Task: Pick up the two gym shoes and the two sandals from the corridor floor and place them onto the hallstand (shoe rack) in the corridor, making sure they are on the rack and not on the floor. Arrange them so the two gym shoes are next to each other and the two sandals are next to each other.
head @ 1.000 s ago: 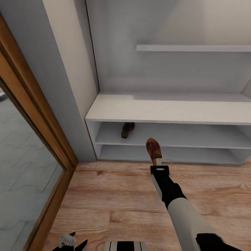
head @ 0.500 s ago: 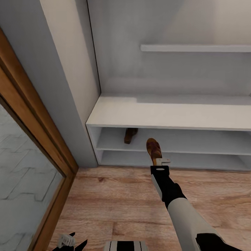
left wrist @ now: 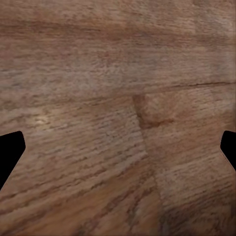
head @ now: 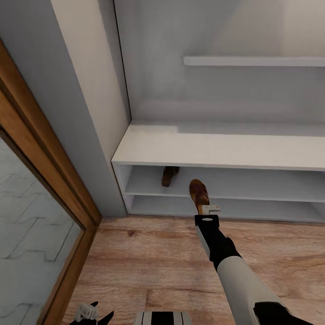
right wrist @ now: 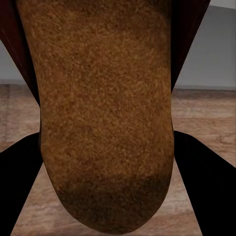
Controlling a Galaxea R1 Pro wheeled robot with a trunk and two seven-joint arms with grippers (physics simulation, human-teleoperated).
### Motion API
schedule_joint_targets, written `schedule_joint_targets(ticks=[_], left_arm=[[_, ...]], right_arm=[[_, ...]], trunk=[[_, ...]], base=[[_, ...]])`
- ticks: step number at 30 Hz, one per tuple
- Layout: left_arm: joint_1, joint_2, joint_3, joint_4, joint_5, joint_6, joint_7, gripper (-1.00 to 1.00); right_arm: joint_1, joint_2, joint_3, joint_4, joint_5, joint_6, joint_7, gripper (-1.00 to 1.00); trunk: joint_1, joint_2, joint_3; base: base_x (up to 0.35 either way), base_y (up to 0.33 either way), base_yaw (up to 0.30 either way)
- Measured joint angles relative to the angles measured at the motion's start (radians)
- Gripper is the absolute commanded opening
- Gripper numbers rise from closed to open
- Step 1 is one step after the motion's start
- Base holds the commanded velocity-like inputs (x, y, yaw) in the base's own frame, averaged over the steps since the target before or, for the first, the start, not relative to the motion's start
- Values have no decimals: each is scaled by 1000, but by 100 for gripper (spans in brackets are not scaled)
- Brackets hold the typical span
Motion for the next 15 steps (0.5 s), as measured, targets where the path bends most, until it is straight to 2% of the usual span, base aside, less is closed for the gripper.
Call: schedule_joint_targets(ticks=[15], left_arm=[[0,0,0,0,0,0,0,100]], right_arm=[[0,0,0,-3,0,1,0,-100]], trunk=[[0,0,15]], base=[[0,0,0]])
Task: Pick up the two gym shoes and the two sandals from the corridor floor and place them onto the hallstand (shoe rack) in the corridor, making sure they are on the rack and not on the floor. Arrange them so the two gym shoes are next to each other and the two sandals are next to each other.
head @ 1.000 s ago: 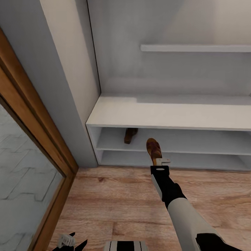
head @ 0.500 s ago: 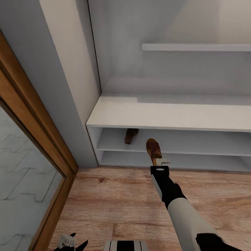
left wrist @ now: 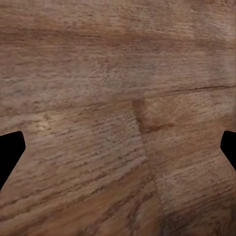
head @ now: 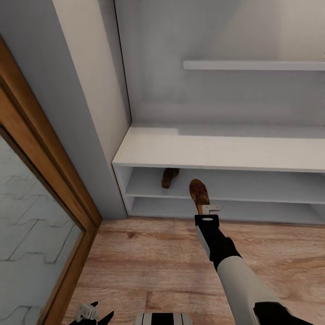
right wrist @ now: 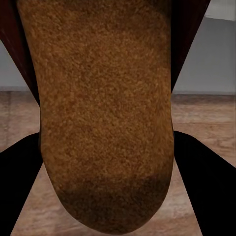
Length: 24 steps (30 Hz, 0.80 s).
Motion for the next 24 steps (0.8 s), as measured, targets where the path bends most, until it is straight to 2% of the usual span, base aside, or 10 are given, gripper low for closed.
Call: schedule_joint_targets(ticks=[11,13,15,17,24], left_arm=[[0,-1,0,0,0,0,0,100],[0,-1,0,0,0,0,0,100],[0,-1,1,0,0,0,0,100],[0,-1,1,0,0,0,0,100],[0,-1,1,0,0,0,-1,100]], right_arm=[[0,0,2,-37,1,15,-1,-100],[-1,0,1,-57,-2,60,-2,-100],[-3,0,0,-96,-1,158,-2,-100],[-4,0,0,-142,2,216,-2,-100],[-4,0,-1,-163,-3,243,-2,-100]], trunk=[[0,0,9],[0,0,9],[0,0,9],[0,0,9],[0,0,9]], base=[[0,0,0],[0,0,0],[0,0,0],[0,0,0],[4,0,0]])
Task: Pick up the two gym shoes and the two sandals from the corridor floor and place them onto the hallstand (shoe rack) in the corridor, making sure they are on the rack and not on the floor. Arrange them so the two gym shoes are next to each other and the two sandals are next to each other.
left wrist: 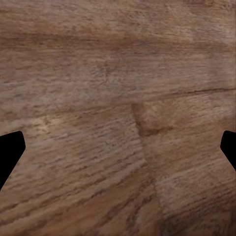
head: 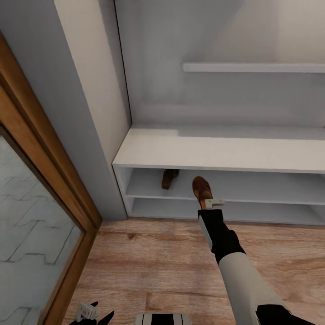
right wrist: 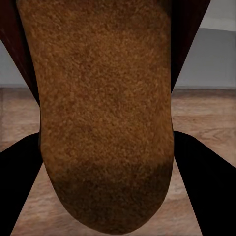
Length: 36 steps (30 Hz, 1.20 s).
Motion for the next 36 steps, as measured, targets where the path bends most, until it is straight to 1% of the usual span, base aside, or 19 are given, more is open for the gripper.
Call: schedule_joint_targets(ticks=[8,13,20,36], left_arm=[[0,0,0,-2,1,-1,-3,100],[0,0,-1,-2,1,-1,-4,100],[0,0,0,-2,1,-1,-4,100],[0,0,-1,-2,0,-1,-3,100]], right_arm=[[0,0,-1,2,0,1,0,-100],[0,0,-1,2,0,2,0,-100],[0,0,-1,2,0,1,0,-100],[0,0,-2,2,0,2,0,-100]], trunk=[[-1,0,0],[0,0,0],[0,0,0],[0,0,0]], base=[[241,77,0],[57,14,0],[238,65,0],[79,51,0]])
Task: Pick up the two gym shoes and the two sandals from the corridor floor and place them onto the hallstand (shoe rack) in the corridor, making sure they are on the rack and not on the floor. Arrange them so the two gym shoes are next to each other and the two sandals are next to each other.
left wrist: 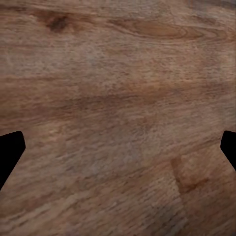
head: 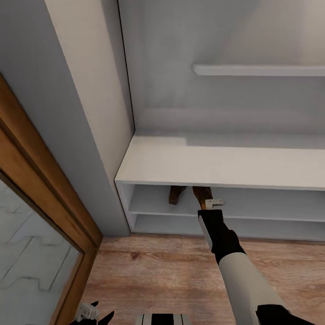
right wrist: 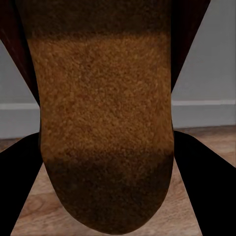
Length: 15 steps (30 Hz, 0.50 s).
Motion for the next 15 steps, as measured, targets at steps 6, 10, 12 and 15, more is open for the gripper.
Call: schedule_joint_targets(ticks=[6,10,12,15], left_arm=[[0,0,1,0,-1,1,0,100],[0,0,0,0,-1,1,-1,100],[0,0,0,0,-1,1,-1,100],[0,0,0,0,-1,1,-1,100]], right_arm=[[0,0,0,0,0,0,0,-100],[0,0,0,-1,0,0,0,-100],[0,0,0,-1,0,0,0,-100],[0,0,0,-1,0,0,0,-100]], trunk=[[0,0,0],[0,0,0],[0,0,0],[0,0,0]], base=[[161,14,0],[31,3,0],[10,1,0],[101,0,0]])
